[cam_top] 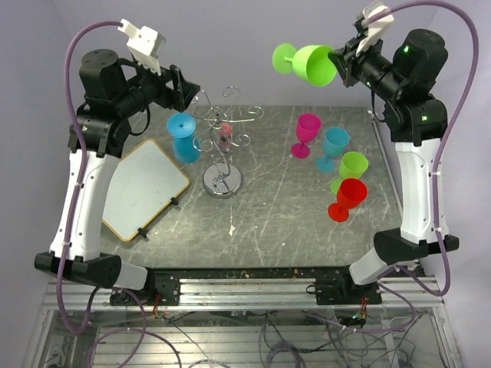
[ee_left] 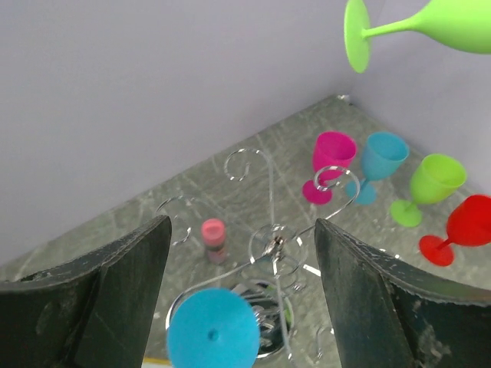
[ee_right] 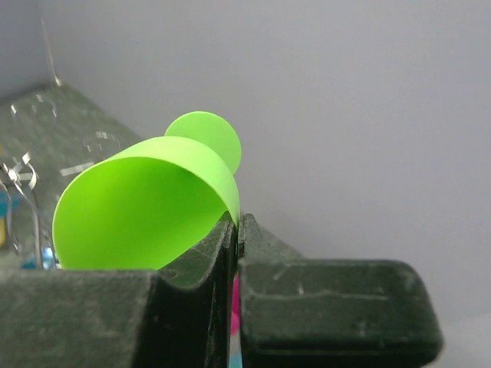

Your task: Place the wine glass upside down on the wine glass rack

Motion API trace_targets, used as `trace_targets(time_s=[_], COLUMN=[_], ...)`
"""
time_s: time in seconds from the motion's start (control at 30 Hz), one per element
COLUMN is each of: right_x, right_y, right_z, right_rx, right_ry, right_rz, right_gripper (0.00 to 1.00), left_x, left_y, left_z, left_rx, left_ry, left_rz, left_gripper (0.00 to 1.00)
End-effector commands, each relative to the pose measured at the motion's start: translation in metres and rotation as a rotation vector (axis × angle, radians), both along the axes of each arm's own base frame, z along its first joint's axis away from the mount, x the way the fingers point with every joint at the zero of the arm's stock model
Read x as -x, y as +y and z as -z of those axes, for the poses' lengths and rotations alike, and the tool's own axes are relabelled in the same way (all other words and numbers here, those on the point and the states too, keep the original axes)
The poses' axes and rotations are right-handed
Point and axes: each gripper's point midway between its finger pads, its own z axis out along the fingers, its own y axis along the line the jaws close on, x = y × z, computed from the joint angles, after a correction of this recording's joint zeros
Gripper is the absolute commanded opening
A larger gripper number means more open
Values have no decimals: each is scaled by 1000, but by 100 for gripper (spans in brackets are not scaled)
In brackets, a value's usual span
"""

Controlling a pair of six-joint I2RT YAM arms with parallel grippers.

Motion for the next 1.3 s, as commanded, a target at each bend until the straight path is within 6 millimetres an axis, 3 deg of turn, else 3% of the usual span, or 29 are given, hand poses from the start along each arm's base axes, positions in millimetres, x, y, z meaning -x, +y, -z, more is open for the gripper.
trace_targets(time_s=[0.0,0.27,0.5,0.63,0.93,1.27], right_x=[4,1,2,4,11,21], right_y=[24,77,109,112,118,116], right_z=[-48,-40,-22,-20,-16,-19], right_rx=[-166,-250,-217,-219,-216,-210], right_ry=[-91,-15,27,38,55,47], right_rz=[-113,-305,-371,-385,-430,-449], right_gripper=[0,0,0,0,0,0], left_x=[-5,-20,-34,-48,-45,-42], left_y=[-30,-70,-79,-72,-81,-81], left_z=[-25,-25,-20,-8,-1,-1], left_rx=[134,308,374,386,410,413], left_ry=[-2,111,167,208,227,225], left_rz=[79,200,215,125,186,196], left_gripper=[85,82,81,77,71,47])
